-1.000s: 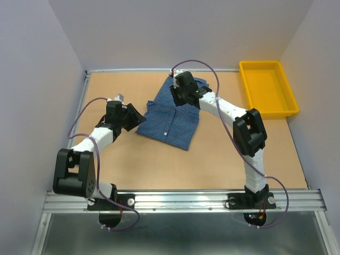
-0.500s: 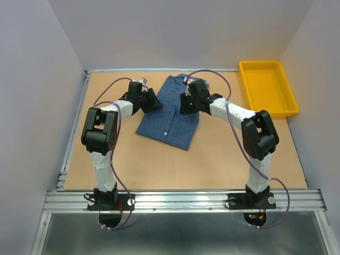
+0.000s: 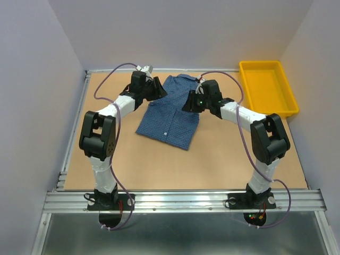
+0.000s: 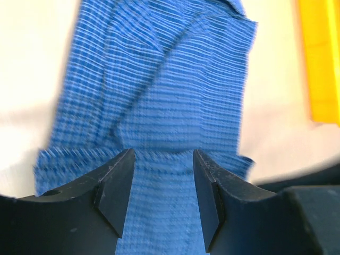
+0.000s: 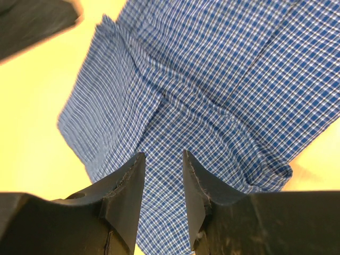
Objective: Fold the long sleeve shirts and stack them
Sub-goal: Fold the shirt
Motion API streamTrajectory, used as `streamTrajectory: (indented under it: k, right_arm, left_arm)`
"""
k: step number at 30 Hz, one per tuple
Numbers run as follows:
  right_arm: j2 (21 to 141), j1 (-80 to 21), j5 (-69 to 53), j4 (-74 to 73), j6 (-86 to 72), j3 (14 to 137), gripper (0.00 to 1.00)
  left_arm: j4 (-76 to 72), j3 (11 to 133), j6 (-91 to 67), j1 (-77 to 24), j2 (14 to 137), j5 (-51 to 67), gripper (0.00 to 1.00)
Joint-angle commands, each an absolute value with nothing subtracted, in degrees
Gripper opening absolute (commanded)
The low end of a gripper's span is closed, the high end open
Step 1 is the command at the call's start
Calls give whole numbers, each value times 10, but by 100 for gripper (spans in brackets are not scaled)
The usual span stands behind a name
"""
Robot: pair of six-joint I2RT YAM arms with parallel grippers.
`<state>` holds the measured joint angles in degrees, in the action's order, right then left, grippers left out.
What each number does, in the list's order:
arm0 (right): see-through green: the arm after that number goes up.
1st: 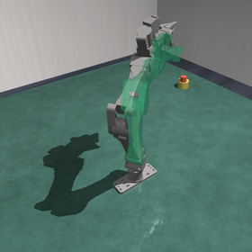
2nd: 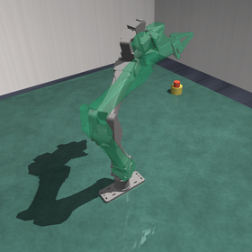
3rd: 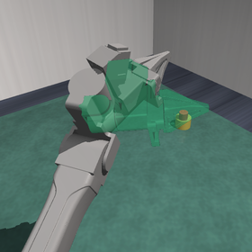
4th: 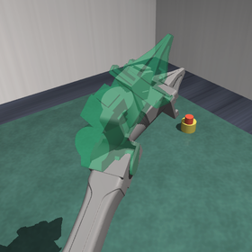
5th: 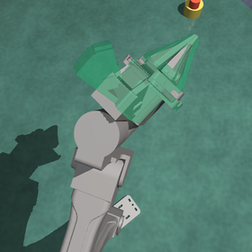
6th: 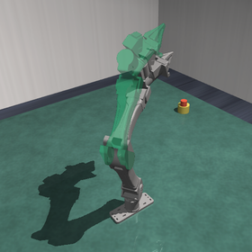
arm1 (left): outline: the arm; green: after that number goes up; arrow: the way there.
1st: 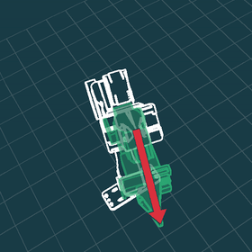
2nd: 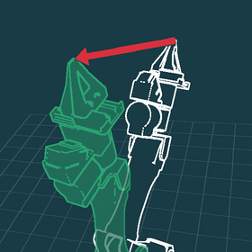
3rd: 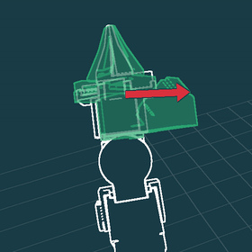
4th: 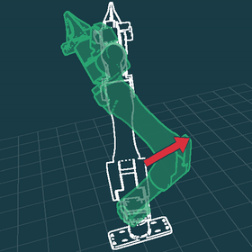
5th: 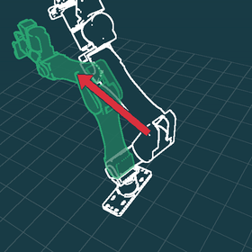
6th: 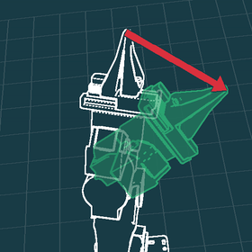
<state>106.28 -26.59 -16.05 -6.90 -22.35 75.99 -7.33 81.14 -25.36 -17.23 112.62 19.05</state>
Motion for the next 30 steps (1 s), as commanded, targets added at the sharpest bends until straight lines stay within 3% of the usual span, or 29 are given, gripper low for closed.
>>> streamTrajectory:
  k: [1, 6, 11, 21, 25, 30]
  right_arm:
    - [1044, -235, -258, 60, -298, 718, 40]
    - [1076, -218, -306, 162, -353, 665, 40]
    - [1127, -191, -363, 270, -398, 634, 39]
    - [1173, -151, -357, 298, -390, 604, 39]
    - [1138, -145, -363, 289, -381, 606, 40]
    - [1093, -148, -379, 234, -369, 650, 43]
  left_arm:
    - [-88, 754, -272, -203, 1022, 180, 59]
    - [-135, 672, -313, -252, 1006, 185, 59]
    - [-152, 679, -334, -271, 1083, 185, 58]
    - [-148, 740, -342, -271, 1179, 179, 58]
    - [-144, 737, -344, -273, 1139, 193, 58]
    - [-106, 724, -336, -272, 998, 149, 59]
